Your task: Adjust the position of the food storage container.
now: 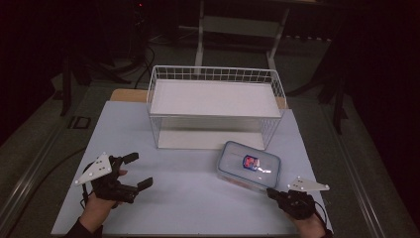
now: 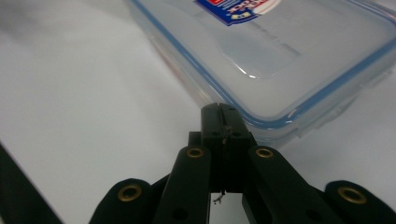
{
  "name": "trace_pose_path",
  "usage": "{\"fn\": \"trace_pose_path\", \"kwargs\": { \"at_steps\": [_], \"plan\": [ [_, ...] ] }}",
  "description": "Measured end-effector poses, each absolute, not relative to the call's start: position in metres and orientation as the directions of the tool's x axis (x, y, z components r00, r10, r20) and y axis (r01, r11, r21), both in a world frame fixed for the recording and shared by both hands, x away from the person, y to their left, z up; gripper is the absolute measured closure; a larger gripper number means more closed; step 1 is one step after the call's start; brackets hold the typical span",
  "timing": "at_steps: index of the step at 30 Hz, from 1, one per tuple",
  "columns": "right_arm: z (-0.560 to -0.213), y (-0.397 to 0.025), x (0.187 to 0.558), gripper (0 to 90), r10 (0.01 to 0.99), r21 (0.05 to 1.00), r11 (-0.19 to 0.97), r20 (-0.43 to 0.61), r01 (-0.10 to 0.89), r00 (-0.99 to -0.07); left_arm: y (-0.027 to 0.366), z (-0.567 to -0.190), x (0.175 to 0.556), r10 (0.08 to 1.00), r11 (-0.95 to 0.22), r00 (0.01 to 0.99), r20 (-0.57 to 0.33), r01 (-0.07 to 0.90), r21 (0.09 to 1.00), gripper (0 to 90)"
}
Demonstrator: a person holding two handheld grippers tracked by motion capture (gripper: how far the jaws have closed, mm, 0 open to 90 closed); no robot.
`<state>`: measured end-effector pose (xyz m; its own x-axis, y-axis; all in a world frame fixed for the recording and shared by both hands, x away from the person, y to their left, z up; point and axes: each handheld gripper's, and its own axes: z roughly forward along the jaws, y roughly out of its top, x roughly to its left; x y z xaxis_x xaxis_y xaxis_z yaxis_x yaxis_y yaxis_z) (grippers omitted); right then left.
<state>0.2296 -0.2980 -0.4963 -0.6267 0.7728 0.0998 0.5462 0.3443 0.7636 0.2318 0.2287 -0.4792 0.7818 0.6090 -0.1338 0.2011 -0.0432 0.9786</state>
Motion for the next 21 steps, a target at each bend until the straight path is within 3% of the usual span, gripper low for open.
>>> {"fn": "trace_pose_path", "kwargs": {
  "at_steps": [21],
  "plan": [
    [-0.493, -0.328, 0.26, 90.0, 0.845, 0.773, 0.288, 0.073, 0.565, -0.53, 0.228, -0.479, 0.232, 0.607, -0.046, 0.784, -0.133, 0.202, 0.978, 1.1]
  ]
}}
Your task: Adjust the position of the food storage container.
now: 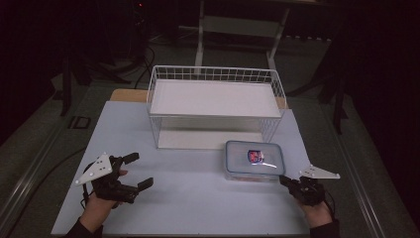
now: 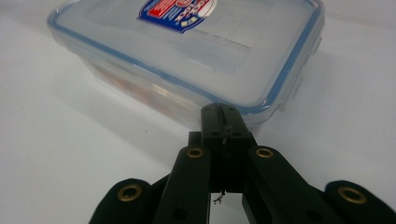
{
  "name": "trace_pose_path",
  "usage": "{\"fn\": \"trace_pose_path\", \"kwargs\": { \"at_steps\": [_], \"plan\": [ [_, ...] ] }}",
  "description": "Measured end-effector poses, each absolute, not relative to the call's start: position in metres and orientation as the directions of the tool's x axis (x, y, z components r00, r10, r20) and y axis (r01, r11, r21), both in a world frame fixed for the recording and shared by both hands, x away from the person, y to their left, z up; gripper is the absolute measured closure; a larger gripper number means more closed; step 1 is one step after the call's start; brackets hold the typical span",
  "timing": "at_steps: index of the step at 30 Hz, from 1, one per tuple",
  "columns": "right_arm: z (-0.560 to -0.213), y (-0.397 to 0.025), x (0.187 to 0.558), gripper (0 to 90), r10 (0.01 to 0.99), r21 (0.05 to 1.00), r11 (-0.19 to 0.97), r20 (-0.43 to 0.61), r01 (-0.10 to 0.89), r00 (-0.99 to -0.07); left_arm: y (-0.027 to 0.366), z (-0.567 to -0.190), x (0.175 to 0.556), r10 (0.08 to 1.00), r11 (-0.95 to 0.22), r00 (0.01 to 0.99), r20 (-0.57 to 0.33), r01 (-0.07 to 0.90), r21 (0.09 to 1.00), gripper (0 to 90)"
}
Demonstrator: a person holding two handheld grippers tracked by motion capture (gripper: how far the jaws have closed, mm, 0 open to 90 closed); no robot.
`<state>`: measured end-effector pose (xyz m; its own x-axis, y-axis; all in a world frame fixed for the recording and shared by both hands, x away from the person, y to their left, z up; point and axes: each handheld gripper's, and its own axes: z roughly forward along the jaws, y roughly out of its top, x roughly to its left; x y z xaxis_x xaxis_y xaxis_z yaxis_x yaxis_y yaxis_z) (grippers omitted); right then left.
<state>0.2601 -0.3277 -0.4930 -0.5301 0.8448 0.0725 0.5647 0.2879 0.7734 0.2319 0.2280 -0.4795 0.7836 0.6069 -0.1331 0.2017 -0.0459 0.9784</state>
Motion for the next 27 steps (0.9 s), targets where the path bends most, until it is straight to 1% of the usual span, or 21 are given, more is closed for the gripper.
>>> {"fn": "trace_pose_path", "kwargs": {
  "at_steps": [7, 9, 11, 15, 20, 23, 27],
  "plan": [
    [-0.478, -0.332, 0.267, 90.0, 0.856, 0.8, 0.283, 0.038, 0.53, -0.515, 0.227, -0.48, 0.232, 0.606, -0.045, 0.784, -0.136, 0.204, 0.978, 1.1],
    [-0.475, -0.336, 0.277, 90.0, 0.869, 0.802, 0.28, 0.021, 0.528, -0.494, 0.227, -0.48, 0.232, 0.605, -0.047, 0.785, -0.134, 0.203, 0.978, 1.1],
    [-0.477, -0.343, 0.293, 90.0, 0.889, 0.796, 0.26, 0.023, 0.546, -0.457, 0.227, -0.48, 0.232, 0.606, -0.046, 0.784, -0.136, 0.205, 0.978, 1.1],
    [-0.482, -0.348, 0.314, 90.0, 0.904, 0.782, 0.264, 0.004, 0.565, -0.428, 0.228, -0.48, 0.233, 0.606, -0.043, 0.783, -0.138, 0.206, 0.977, 1.1],
    [-0.488, -0.343, 0.332, 90.0, 0.899, 0.766, 0.278, 0.004, 0.579, -0.437, 0.228, -0.481, 0.233, 0.605, -0.045, 0.784, -0.139, 0.208, 0.977, 1.1],
    [-0.489, -0.338, 0.337, 90.0, 0.9, 0.761, 0.294, -0.015, 0.579, -0.437, 0.228, -0.481, 0.233, 0.604, -0.044, 0.785, -0.138, 0.206, 0.977, 1.1],
    [-0.487, -0.336, 0.338, 90.0, 0.898, 0.764, 0.292, -0.011, 0.576, -0.44, 0.227, -0.481, 0.233, 0.603, -0.044, 0.785, -0.142, 0.211, 0.976, 1.1]
  ]
}}
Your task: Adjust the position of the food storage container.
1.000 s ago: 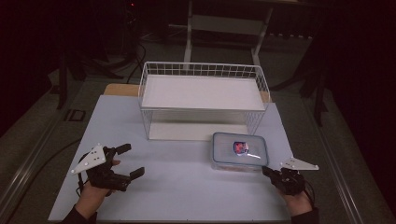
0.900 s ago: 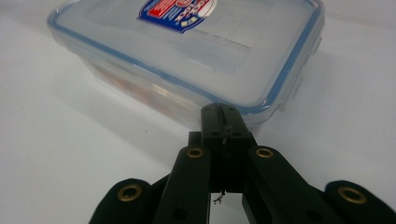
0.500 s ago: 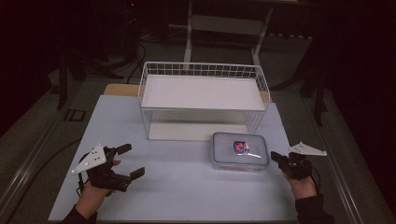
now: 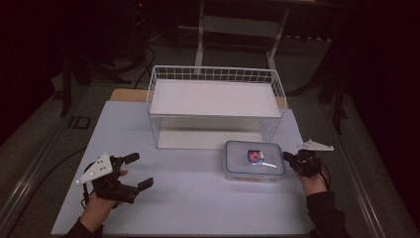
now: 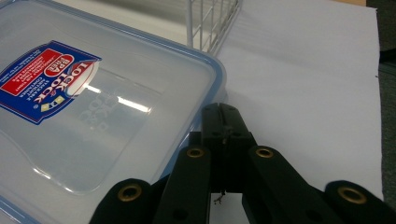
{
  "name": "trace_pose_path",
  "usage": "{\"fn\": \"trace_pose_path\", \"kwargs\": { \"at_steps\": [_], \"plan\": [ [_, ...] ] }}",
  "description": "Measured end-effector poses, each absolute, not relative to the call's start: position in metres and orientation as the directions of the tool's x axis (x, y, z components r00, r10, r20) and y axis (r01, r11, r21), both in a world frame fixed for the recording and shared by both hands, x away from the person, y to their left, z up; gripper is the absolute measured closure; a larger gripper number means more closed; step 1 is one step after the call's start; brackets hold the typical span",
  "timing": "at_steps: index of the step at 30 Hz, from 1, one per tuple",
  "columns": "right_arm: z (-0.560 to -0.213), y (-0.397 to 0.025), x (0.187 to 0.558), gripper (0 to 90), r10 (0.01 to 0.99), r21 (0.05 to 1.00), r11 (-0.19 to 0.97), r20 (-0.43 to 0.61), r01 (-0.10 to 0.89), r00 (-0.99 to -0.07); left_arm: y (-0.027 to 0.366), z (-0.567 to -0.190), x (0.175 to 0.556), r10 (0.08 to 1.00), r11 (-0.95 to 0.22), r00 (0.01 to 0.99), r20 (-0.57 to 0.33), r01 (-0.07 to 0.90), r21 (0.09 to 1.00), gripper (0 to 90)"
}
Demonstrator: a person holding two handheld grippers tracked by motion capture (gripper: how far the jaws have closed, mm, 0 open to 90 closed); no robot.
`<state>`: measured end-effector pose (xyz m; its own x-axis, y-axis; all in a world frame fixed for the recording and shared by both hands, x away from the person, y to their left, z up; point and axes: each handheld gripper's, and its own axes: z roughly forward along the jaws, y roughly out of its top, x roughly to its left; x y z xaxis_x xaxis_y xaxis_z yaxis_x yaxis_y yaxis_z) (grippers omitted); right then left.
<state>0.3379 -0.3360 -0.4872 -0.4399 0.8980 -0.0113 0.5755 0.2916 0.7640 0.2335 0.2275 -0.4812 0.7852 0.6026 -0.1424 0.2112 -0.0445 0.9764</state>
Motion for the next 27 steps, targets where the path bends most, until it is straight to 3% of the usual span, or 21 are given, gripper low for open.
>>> {"fn": "trace_pose_path", "kwargs": {
  "at_steps": [27],
  "plan": [
    [-0.49, -0.271, 0.342, 90.0, 0.815, 0.77, 0.342, 0.042, 0.538, -0.578, 0.226, -0.482, 0.233, 0.599, -0.052, 0.788, -0.142, 0.215, 0.975, 1.1]
  ]
}}
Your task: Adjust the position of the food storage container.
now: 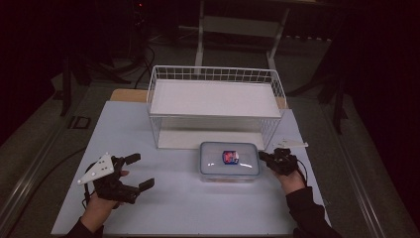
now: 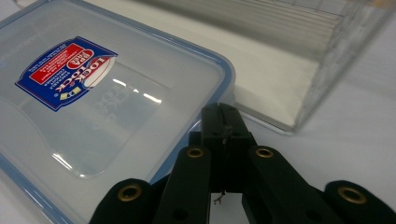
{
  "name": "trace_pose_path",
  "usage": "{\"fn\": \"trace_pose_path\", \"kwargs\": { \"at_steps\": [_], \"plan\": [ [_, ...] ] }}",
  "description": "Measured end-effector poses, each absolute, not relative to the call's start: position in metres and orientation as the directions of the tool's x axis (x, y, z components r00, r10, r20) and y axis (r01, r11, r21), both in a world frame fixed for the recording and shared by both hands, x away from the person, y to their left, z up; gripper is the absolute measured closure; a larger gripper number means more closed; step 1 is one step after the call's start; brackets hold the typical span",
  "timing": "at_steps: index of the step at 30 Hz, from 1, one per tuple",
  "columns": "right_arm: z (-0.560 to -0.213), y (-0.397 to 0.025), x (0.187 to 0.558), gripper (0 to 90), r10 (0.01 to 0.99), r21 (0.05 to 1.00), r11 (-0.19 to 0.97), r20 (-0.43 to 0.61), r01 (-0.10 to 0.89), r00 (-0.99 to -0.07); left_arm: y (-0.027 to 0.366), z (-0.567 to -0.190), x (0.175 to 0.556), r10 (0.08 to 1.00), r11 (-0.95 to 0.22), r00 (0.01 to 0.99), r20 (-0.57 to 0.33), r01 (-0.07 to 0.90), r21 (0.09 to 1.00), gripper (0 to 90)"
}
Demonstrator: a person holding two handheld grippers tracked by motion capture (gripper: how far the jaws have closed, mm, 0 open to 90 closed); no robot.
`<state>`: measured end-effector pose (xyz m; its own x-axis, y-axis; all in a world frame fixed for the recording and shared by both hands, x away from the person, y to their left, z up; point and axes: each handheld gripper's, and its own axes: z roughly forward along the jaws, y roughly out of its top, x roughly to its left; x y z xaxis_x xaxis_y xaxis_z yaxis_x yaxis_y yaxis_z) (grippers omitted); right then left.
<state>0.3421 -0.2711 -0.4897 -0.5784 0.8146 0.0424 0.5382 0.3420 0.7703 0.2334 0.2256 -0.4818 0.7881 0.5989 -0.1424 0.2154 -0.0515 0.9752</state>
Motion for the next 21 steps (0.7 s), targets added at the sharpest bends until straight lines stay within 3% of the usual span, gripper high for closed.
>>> {"fn": "trace_pose_path", "kwargs": {
  "at_steps": [21],
  "plan": [
    [-0.488, -0.23, 0.345, 90.0, 0.756, 0.777, 0.378, 0.055, 0.503, -0.652, 0.225, -0.482, 0.233, 0.598, -0.058, 0.789, -0.139, 0.215, 0.975, 1.1]
  ]
}}
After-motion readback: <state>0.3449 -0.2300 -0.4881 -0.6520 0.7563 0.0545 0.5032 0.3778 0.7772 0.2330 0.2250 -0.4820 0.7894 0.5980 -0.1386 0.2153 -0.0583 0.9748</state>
